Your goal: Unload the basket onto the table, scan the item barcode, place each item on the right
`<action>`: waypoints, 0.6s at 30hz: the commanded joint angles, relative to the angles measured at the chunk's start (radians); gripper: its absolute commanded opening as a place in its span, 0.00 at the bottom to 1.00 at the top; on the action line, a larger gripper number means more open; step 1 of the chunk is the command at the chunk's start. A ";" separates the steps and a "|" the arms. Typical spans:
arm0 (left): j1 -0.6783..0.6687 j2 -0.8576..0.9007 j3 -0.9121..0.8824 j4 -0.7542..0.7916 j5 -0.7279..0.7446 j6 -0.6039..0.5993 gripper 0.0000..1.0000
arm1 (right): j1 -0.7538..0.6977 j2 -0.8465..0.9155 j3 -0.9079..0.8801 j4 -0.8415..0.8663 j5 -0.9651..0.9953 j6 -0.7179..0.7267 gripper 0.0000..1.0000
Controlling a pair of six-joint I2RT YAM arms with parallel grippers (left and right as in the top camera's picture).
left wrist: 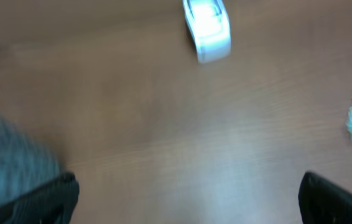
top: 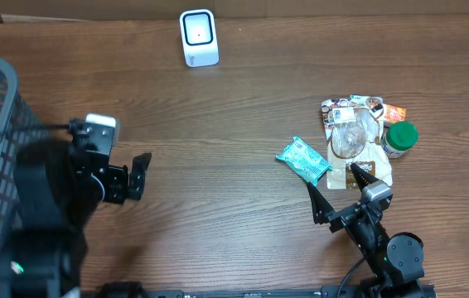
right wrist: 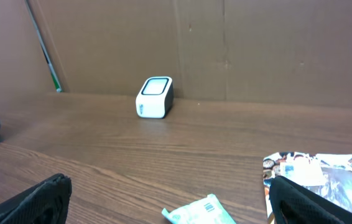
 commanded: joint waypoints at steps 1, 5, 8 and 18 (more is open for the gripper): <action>0.006 -0.193 -0.281 0.294 0.021 0.018 1.00 | -0.004 -0.011 -0.011 0.004 -0.005 0.003 1.00; 0.006 -0.369 -0.556 0.644 0.023 0.019 1.00 | -0.004 -0.011 -0.011 0.004 -0.005 0.003 1.00; 0.012 -0.493 -0.743 0.842 0.023 0.023 1.00 | -0.004 -0.011 -0.011 0.004 -0.005 0.003 1.00; 0.020 -0.756 -1.004 0.896 0.032 0.180 1.00 | -0.004 -0.011 -0.011 0.004 -0.005 0.003 1.00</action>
